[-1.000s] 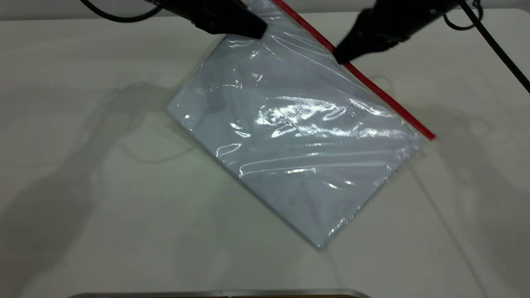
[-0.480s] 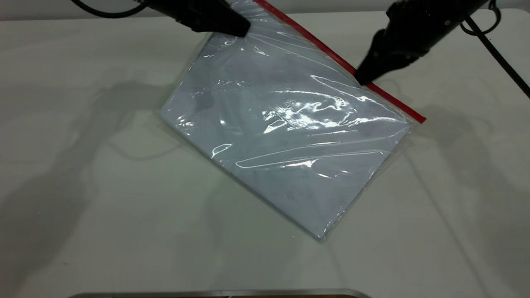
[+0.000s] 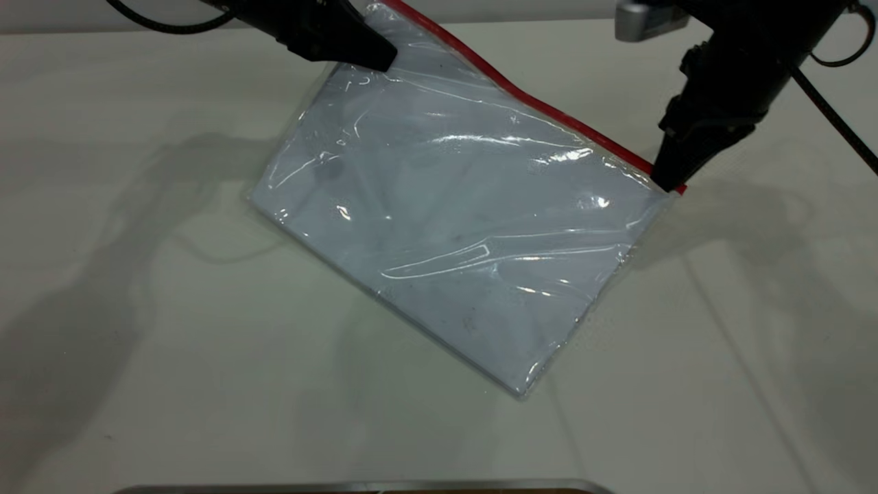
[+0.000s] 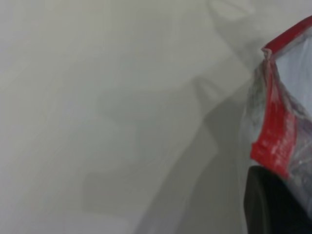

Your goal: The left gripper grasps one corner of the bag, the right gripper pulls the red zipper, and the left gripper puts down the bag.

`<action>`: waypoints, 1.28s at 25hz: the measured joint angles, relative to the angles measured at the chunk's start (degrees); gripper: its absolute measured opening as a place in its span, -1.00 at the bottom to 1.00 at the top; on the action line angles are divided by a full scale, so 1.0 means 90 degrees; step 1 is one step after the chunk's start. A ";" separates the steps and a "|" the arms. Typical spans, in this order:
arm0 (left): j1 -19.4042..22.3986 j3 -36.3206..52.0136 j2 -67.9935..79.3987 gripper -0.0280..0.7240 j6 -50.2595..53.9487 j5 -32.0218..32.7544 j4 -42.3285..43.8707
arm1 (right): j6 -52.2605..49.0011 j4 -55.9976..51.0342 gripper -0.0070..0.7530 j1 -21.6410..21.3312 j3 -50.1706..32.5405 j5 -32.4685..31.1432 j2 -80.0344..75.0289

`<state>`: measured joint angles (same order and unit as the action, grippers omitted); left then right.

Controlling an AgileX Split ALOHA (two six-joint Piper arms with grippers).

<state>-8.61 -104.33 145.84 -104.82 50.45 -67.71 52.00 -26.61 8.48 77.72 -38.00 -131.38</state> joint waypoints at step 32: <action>0.0054 -0.0006 -0.1917 0.76 0.5594 -0.1232 0.3201 | -0.0540 0.0036 0.53 -0.0012 -0.0048 0.0564 0.2372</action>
<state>-8.13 -104.38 128.59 -54.47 39.36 -38.90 47.14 -26.28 8.38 77.29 -32.93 -110.03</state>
